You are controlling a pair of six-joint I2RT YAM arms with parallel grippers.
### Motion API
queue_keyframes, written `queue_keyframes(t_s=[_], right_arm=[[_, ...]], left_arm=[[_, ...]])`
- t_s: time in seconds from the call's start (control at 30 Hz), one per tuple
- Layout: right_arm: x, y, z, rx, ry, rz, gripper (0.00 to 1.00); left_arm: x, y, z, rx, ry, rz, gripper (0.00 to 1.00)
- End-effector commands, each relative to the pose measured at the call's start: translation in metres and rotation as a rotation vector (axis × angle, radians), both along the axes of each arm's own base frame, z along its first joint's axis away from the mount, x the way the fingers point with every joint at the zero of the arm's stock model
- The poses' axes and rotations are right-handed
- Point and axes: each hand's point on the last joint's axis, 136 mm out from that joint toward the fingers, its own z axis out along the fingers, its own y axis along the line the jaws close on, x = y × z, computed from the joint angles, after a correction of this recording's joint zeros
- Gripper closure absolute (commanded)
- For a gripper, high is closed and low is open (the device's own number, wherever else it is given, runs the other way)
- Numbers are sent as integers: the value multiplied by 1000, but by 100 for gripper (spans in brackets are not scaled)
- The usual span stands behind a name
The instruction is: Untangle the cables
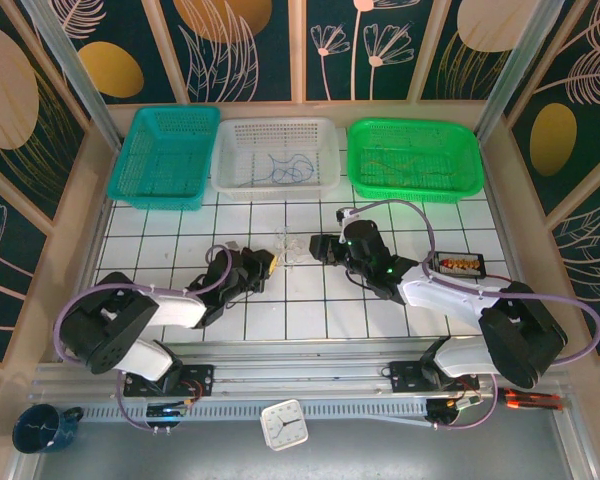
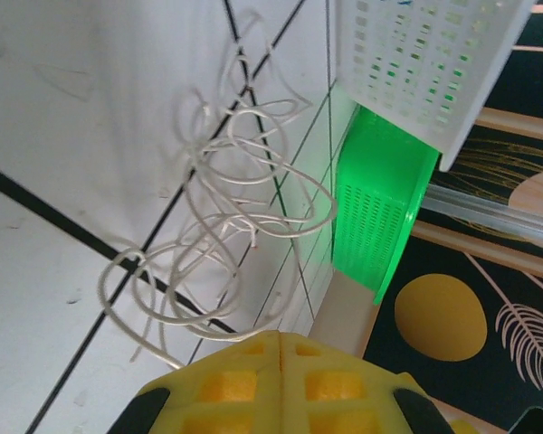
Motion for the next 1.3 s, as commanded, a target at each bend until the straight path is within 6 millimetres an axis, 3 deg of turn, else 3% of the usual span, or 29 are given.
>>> queue_keyframes(t_s=[0.0,0.17,0.23,0.47,1.27], right_arm=[[0,1,14,28,-28,-5,49],[0,3,15,31,-30,-2,49],[0,3,14,30,-27,0,50],[1,6,11,29,-23,5,50],[1,3,6,11,-10,-9,50]], left_arm=[[2,1,5,77,-30,-13,100],[-6,8,0,107,-22,-23,74],[-10,9,-4,127,-14,-37,70],[-23,14,-18,110,28,-48,68],[-8,-12,-20,46,27,-89,72]])
